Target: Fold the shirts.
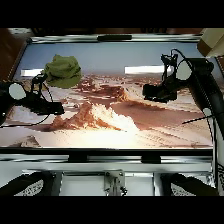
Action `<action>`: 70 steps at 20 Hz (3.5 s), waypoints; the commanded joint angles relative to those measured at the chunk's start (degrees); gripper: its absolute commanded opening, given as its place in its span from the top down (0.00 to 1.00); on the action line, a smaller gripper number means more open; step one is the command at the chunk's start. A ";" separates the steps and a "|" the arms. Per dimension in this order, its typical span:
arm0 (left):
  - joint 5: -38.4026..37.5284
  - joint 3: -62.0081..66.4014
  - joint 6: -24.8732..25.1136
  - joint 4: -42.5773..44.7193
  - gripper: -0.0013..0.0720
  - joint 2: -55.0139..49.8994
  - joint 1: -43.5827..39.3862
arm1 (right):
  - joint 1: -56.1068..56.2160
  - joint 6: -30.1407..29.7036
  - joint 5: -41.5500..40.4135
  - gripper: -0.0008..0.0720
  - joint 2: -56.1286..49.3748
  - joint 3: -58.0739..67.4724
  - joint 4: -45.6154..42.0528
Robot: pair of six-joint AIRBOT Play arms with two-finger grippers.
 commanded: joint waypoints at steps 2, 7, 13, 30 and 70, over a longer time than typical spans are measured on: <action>0.02 -0.02 0.00 0.00 0.15 -0.02 0.02 | 0.04 0.00 0.00 0.37 0.00 -0.02 0.00; 0.02 -0.02 0.00 0.00 0.15 -0.02 0.02 | 0.04 0.00 0.00 0.37 -0.02 -0.02 0.00; 0.02 -0.02 0.00 0.00 0.15 -0.02 0.02 | 0.04 0.00 0.00 0.37 -0.02 -0.02 0.00; 20.00 6.43 -3.06 2.73 0.17 -4.94 -0.28 | 0.04 -5.88 -5.16 0.37 -0.02 -0.02 -1.29; 21.88 53.75 -1.51 7.74 0.93 -41.05 -1.20 | 0.04 -8.04 -5.07 0.37 -0.02 -0.02 5.57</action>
